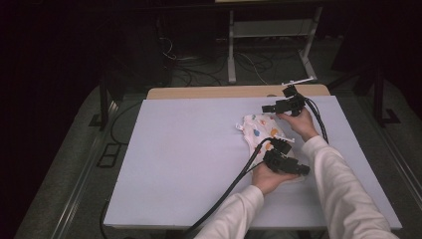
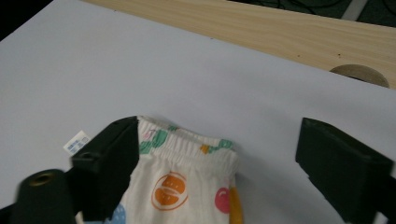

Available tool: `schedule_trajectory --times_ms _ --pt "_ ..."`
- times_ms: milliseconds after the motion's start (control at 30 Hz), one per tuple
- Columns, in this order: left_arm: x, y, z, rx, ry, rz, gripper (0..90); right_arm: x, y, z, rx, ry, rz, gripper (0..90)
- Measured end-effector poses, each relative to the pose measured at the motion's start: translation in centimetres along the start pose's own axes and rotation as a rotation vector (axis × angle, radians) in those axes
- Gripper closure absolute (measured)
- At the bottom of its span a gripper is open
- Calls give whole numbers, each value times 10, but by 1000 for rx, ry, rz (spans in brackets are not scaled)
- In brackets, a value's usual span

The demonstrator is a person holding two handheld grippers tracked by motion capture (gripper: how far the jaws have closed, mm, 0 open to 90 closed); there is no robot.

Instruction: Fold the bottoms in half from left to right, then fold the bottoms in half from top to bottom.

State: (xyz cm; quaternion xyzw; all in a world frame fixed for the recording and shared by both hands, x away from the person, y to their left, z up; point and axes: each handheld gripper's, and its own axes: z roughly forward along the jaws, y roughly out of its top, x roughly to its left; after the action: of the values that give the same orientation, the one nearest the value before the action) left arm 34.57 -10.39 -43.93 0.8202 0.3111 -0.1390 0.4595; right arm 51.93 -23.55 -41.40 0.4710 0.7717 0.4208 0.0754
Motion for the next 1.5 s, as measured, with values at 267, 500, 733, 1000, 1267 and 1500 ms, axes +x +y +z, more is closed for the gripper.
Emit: schedule_trajectory --times_ms 267,500,733,1000,1267,1500 --pt "2 3 -16 -48 16 34 189 5 -6 -12 -10 9 7 0" --pt "7 8 -39 -112 94 108 14 6 -16 -27 -47 25 27 0" --pt "17 9 -58 -110 161 148 0 8 -29 -35 -61 29 32 0" --pt "29 11 -76 -130 194 173 0 12 -36 -42 -91 49 36 0" --pt "42 15 -92 -148 223 188 0 17 -38 -47 -99 66 15 0" --pt "50 20 -103 -131 244 227 0 21 -36 -54 -106 58 0 0"
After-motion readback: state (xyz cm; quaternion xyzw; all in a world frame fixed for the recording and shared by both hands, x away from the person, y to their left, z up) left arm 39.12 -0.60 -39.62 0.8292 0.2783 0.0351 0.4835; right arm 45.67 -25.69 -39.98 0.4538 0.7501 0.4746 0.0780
